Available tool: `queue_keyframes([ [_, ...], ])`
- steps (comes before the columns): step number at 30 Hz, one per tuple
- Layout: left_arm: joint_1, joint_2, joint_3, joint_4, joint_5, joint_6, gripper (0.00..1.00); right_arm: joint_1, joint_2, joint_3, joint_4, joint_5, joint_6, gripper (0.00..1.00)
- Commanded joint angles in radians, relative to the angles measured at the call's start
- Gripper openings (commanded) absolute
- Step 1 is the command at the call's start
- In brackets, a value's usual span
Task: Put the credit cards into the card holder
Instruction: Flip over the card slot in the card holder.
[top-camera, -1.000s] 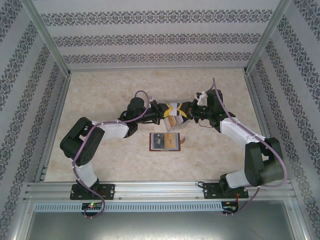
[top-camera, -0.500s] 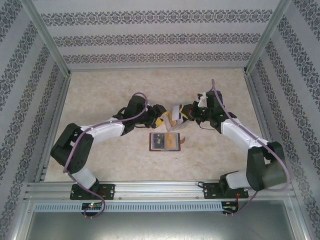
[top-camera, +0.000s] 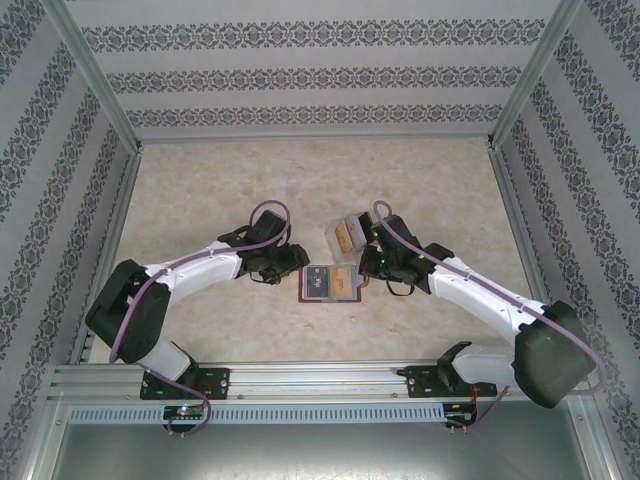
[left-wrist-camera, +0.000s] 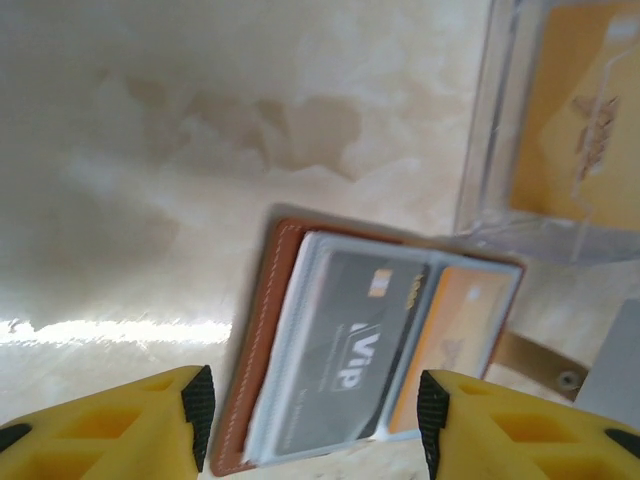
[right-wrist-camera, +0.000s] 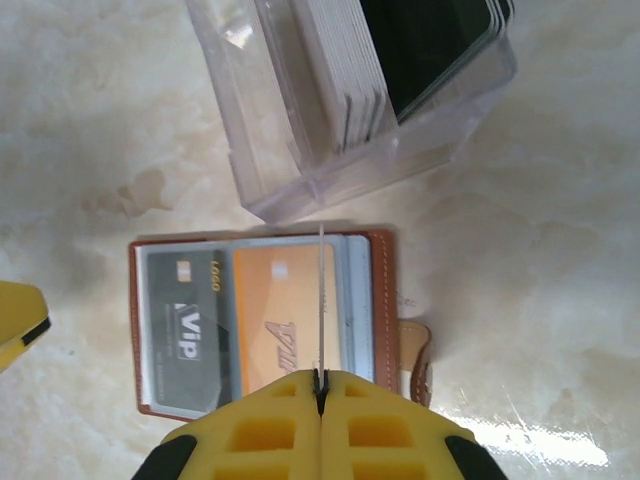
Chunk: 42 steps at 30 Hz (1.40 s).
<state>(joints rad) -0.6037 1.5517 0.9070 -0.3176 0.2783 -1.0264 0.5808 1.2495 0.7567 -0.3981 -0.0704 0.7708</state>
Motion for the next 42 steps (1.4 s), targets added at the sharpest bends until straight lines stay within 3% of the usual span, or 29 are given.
queue_keyframes([
  [1,-0.032,0.024,0.013,-0.051,-0.042,0.082,0.57,0.007,-0.009,-0.071,0.084,-0.025,0.011,0.02],
  [12,-0.051,0.077,-0.005,0.044,-0.031,0.030,0.56,-0.023,0.022,-0.162,0.237,-0.119,0.008,0.02],
  [31,-0.070,0.147,-0.011,0.102,-0.009,0.015,0.52,-0.032,0.014,-0.195,0.253,-0.079,-0.037,0.02],
  [42,-0.085,0.186,-0.034,0.172,0.025,-0.005,0.40,-0.024,0.041,-0.233,0.388,-0.148,0.018,0.02],
])
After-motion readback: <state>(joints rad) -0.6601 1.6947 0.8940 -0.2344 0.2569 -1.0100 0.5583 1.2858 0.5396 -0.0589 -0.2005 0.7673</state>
